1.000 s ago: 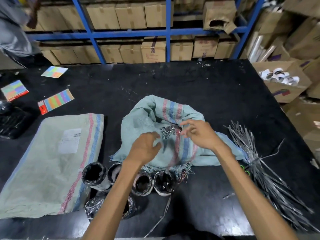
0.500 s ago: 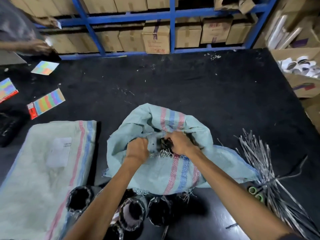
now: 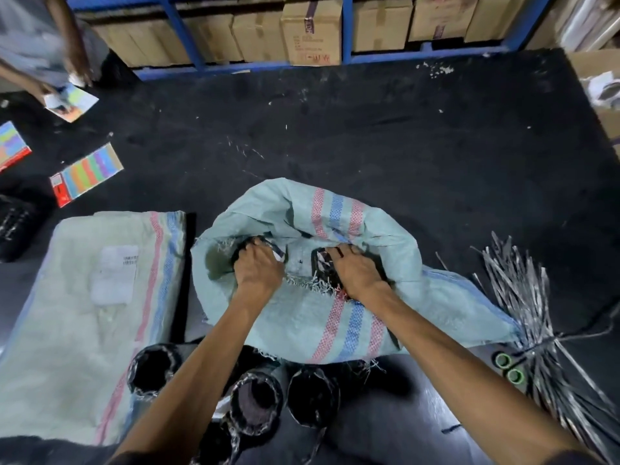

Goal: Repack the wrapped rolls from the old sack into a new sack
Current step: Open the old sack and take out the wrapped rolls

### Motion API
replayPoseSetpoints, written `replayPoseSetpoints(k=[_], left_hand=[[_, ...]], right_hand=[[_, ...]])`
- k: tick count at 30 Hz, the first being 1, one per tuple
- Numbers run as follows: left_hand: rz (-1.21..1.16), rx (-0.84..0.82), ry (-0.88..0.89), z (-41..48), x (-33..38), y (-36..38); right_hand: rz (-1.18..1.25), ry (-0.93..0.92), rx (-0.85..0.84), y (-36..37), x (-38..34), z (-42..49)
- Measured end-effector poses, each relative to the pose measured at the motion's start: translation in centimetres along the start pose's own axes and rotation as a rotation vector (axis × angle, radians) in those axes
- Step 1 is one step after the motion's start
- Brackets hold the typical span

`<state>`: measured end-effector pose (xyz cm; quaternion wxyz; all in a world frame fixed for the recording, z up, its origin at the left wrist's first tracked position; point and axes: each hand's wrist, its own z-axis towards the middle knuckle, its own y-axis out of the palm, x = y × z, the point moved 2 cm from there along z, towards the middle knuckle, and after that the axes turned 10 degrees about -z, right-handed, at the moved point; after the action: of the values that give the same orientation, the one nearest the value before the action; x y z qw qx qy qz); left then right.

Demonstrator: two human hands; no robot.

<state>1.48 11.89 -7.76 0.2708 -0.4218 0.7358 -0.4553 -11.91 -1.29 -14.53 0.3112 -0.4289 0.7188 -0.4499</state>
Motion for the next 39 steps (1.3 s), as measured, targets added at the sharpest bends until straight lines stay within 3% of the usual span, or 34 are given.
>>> replayPoseSetpoints(k=[6, 10, 13, 16, 21, 25, 33, 39], left_hand=[[0.041, -0.126, -0.068, 3.4, -1.3, 0.0], [-0.178, -0.151, -0.102, 4.5, -2.0, -0.6], [-0.184, -0.12, -0.017, 5.6, -3.1, -0.8], [-0.239, -0.169, -0.063, 6.0, -3.5, -0.3], [-0.33, 0.023, -0.093, 5.8, -2.8, 0.4], [-0.35, 0.041, -0.048, 4.5, -2.6, 0.7], [-0.646, -0.053, 0.05, 1.7, -4.1, -0.4], [-0.974, -0.015, 0.172, -2.0, -4.4, -3.7]], right_hand=[[0.003, 0.02, 0.028, -0.3, -0.2, 0.3], [-0.004, 0.025, 0.036, -0.3, -0.4, 0.5], [-0.021, 0.038, 0.035, 0.1, -0.6, 0.8], [-0.019, 0.035, 0.032, 0.2, -0.7, 1.1], [-0.01, 0.05, 0.04, 0.6, -0.5, 1.1], [0.046, 0.043, 0.008, 0.4, -0.2, 0.9], [0.712, 0.128, -0.238, -2.6, 1.0, 0.6], [1.102, 0.238, -0.169, -5.7, 0.4, -2.1]])
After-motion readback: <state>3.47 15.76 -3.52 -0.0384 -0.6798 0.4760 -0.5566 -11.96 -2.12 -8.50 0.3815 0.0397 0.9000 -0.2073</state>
